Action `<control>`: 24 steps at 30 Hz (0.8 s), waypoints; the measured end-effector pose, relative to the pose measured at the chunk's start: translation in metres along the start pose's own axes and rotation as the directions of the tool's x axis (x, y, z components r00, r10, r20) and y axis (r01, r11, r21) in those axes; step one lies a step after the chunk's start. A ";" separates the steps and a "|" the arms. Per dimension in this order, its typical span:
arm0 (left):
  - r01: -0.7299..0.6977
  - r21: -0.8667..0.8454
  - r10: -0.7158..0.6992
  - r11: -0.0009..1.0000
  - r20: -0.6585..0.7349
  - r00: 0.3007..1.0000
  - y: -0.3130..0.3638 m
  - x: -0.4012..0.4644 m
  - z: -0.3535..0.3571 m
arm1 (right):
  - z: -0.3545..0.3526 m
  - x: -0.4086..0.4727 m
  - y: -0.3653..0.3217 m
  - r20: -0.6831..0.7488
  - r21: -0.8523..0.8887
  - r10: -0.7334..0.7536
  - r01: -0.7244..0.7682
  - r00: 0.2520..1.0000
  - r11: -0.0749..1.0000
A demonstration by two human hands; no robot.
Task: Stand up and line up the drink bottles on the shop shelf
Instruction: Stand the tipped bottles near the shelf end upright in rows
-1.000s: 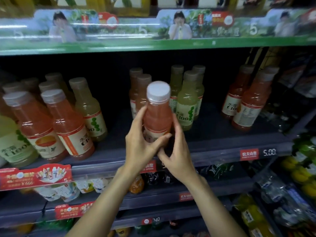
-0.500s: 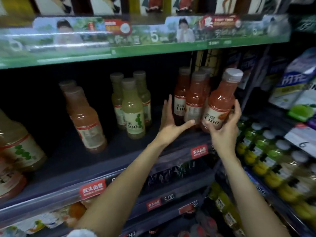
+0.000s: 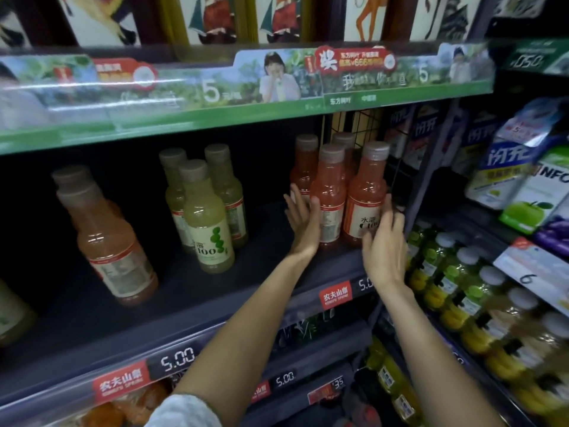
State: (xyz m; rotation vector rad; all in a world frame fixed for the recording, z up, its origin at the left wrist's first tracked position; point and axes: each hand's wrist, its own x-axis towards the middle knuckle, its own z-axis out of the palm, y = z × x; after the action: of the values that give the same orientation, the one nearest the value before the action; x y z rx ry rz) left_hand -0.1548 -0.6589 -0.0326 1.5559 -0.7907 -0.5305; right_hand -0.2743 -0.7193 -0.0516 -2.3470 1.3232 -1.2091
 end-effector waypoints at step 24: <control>-0.286 0.594 0.613 0.752 -0.471 0.635 -0.023 -0.185 -0.253 | 0.017 -0.101 -0.171 0.136 0.630 -0.636 0.429 0.760 0.647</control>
State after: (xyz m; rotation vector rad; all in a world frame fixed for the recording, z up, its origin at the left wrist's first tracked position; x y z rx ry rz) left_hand -0.0883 -0.3516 -0.0388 1.7173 -0.7559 0.6387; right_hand -0.1813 -0.5440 -0.0312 -2.3717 0.0644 -1.0332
